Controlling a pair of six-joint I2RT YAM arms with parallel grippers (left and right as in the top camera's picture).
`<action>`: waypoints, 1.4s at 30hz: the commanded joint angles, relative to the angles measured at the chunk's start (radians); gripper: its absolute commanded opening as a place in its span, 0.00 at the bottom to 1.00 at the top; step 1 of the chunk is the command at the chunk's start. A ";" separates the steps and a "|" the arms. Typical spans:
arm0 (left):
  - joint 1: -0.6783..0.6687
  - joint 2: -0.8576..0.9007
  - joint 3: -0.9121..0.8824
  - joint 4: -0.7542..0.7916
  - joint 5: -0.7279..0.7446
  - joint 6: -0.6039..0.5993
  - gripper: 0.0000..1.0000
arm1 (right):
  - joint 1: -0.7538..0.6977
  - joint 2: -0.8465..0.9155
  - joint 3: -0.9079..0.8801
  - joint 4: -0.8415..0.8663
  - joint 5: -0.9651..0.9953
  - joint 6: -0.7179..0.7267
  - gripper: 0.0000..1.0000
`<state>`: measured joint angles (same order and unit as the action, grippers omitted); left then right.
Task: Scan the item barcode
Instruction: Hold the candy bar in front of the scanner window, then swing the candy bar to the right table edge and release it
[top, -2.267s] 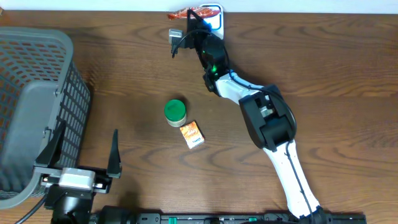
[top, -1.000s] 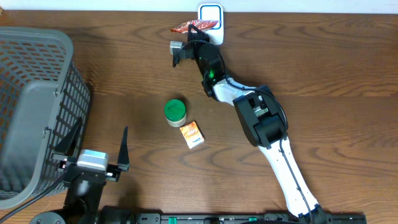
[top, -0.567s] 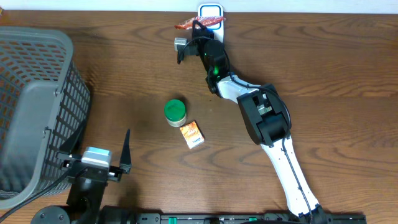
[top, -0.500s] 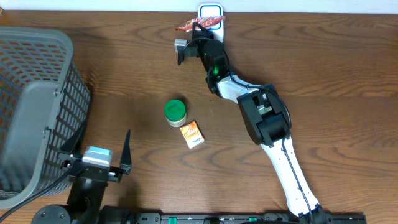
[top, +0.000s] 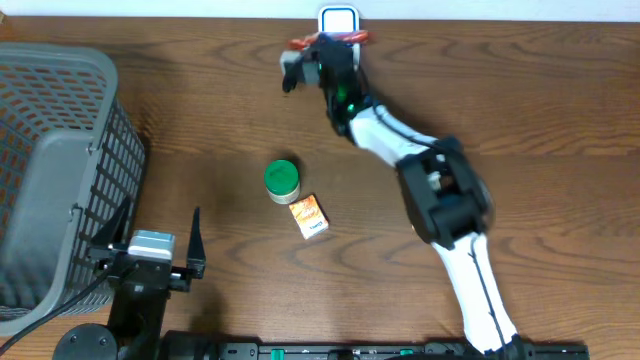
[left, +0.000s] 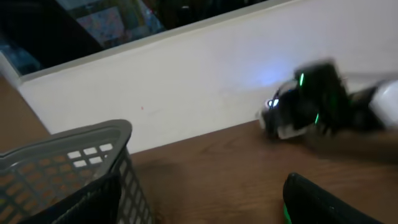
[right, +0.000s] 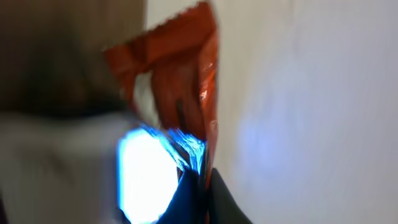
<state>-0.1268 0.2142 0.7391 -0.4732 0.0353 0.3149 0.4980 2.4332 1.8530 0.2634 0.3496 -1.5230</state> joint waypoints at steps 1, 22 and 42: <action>0.004 0.000 -0.003 -0.026 -0.029 0.005 0.84 | -0.015 -0.203 0.014 -0.167 0.178 0.078 0.01; 0.004 0.000 -0.003 -0.397 -0.027 0.005 0.84 | -0.510 -0.422 0.003 -1.078 -0.116 1.006 0.01; 0.004 0.000 -0.003 -0.398 -0.027 0.005 0.84 | -1.237 -0.417 -0.356 -0.882 -0.195 1.493 0.52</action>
<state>-0.1268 0.2142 0.7361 -0.8711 0.0158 0.3149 -0.7120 2.0224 1.4834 -0.6189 0.2363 -0.1219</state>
